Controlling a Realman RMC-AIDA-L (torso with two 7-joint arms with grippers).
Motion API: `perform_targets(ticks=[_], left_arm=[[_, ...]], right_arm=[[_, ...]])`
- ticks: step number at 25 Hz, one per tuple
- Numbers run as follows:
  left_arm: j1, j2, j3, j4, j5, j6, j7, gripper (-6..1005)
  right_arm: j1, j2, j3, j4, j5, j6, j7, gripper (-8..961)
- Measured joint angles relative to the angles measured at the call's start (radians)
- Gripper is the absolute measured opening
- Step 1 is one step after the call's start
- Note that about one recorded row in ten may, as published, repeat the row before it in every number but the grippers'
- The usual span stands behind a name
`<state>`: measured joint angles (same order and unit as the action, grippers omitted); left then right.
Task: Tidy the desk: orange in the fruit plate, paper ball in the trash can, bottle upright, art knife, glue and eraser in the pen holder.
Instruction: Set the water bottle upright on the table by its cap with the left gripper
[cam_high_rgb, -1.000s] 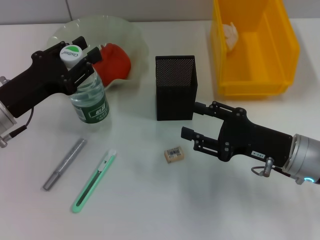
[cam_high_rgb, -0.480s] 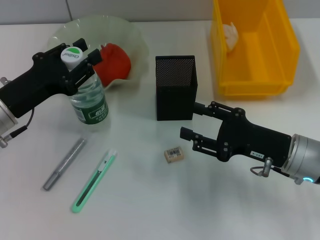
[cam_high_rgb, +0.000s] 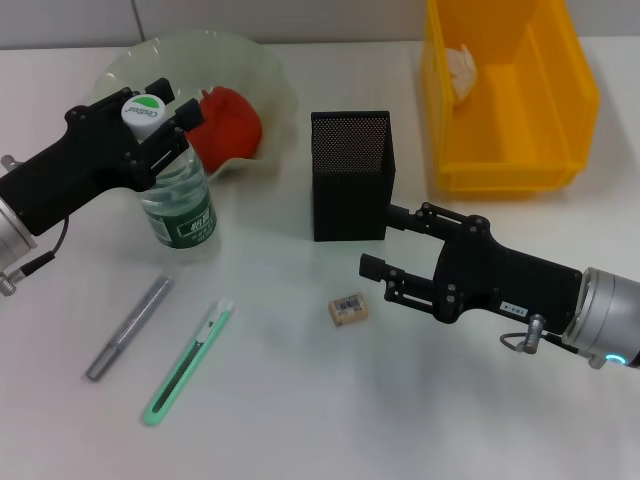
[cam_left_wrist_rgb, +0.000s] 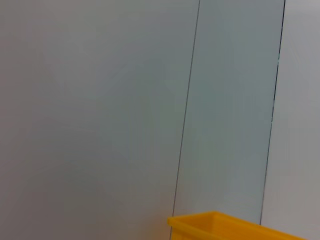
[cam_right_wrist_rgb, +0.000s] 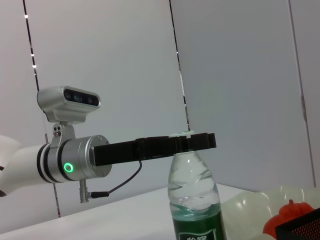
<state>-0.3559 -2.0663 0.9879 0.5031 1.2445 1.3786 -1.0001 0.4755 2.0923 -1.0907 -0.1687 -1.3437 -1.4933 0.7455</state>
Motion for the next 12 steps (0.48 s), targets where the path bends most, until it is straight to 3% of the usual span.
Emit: perform_targets(ticks=[12], left_arm=[[0.002, -0.002, -0.005, 0.0, -0.002, 0.003, 0.0, 433]], right_arm=[[0.0, 0.0, 0.0, 0.0, 0.0, 0.002, 0.0, 676]])
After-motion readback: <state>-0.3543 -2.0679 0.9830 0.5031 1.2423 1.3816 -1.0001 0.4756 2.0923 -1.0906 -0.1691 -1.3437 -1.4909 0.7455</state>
